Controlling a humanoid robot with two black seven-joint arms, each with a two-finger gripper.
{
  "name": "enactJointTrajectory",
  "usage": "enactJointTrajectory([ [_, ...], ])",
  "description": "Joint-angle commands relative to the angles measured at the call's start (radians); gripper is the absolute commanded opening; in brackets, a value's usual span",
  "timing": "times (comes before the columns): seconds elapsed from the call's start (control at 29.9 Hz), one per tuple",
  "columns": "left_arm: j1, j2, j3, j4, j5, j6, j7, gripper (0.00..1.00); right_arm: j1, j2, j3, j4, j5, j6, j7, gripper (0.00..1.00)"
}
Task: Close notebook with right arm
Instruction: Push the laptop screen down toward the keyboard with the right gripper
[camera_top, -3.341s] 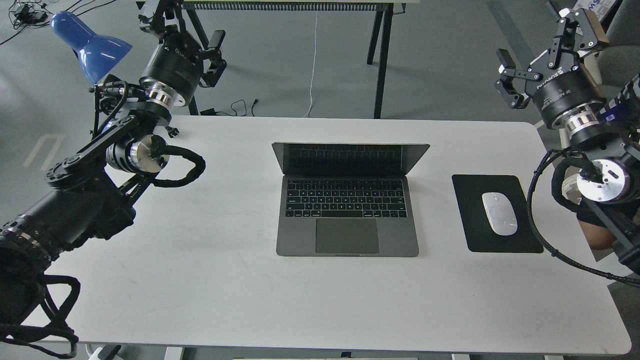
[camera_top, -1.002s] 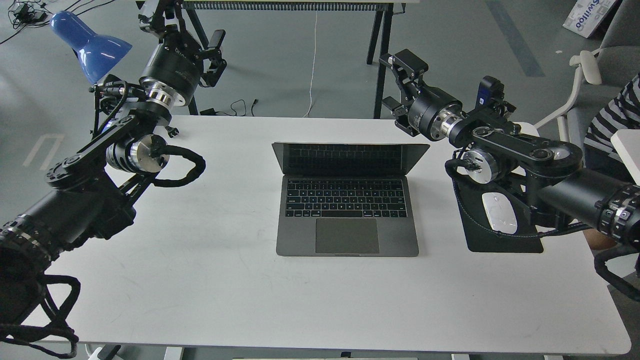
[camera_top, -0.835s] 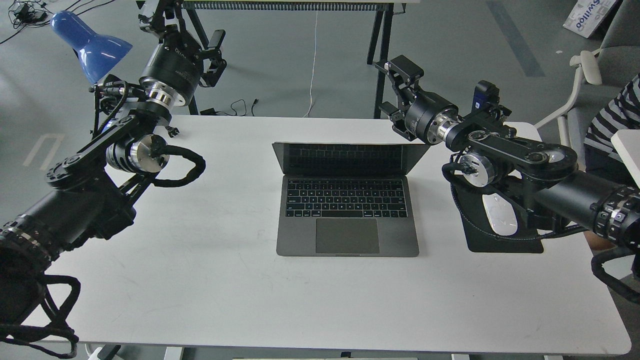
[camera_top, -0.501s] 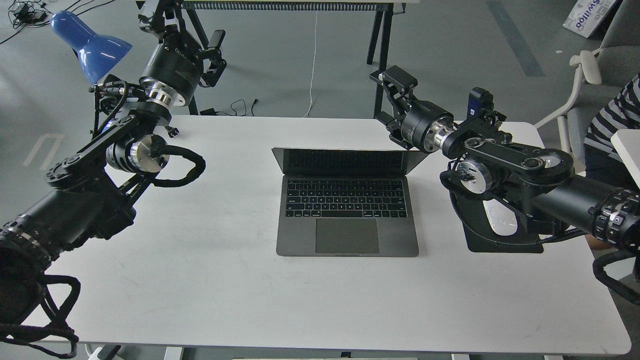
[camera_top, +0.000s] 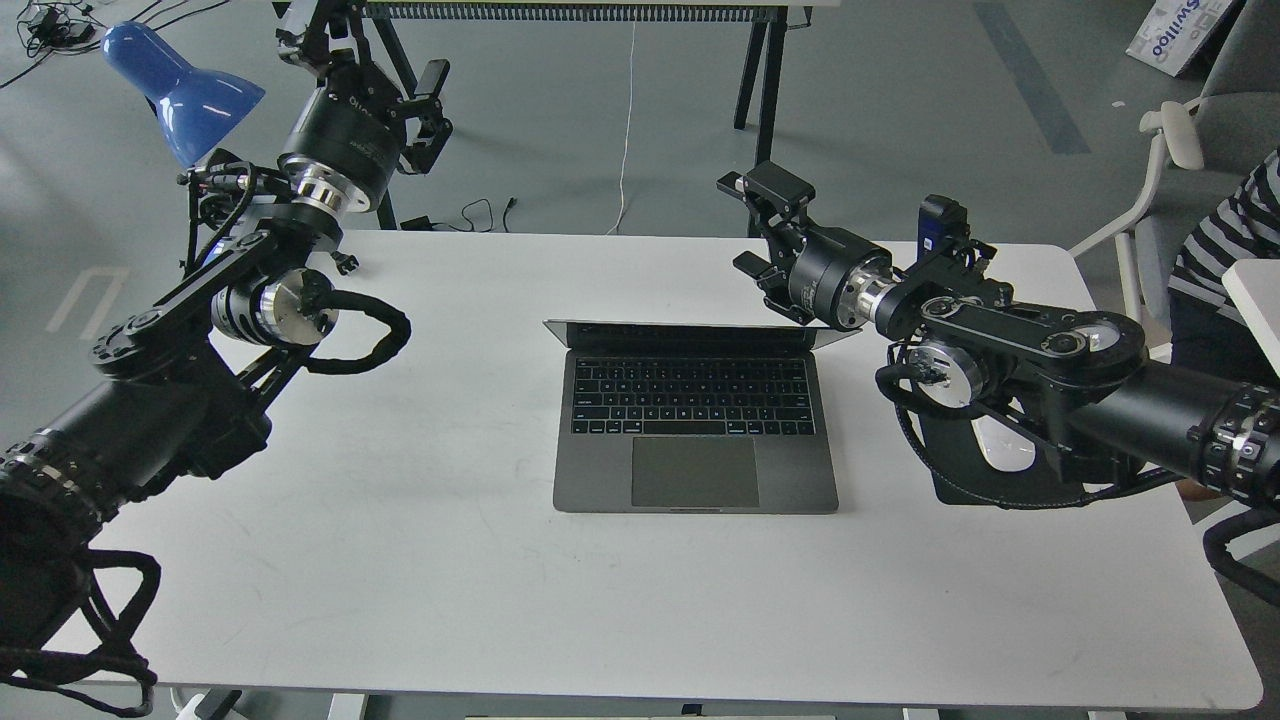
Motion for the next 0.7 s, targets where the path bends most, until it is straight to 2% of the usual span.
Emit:
enactJointTrajectory([
  [0.0,0.000,0.000,0.000,0.000,0.000,-0.002,0.000,1.00,-0.001,-0.007,-0.029,0.013,0.004,-0.003,0.000,1.00],
  [0.33,0.000,0.000,0.000,-0.001,0.000,0.000,0.000,1.00,-0.038,-0.073,-0.040,0.065,0.003,-0.003,0.001,1.00],
  [0.67,0.000,-0.002,0.000,-0.001,0.000,0.000,0.000,1.00,-0.088,-0.087,-0.041,0.079,-0.002,-0.003,0.001,1.00],
])
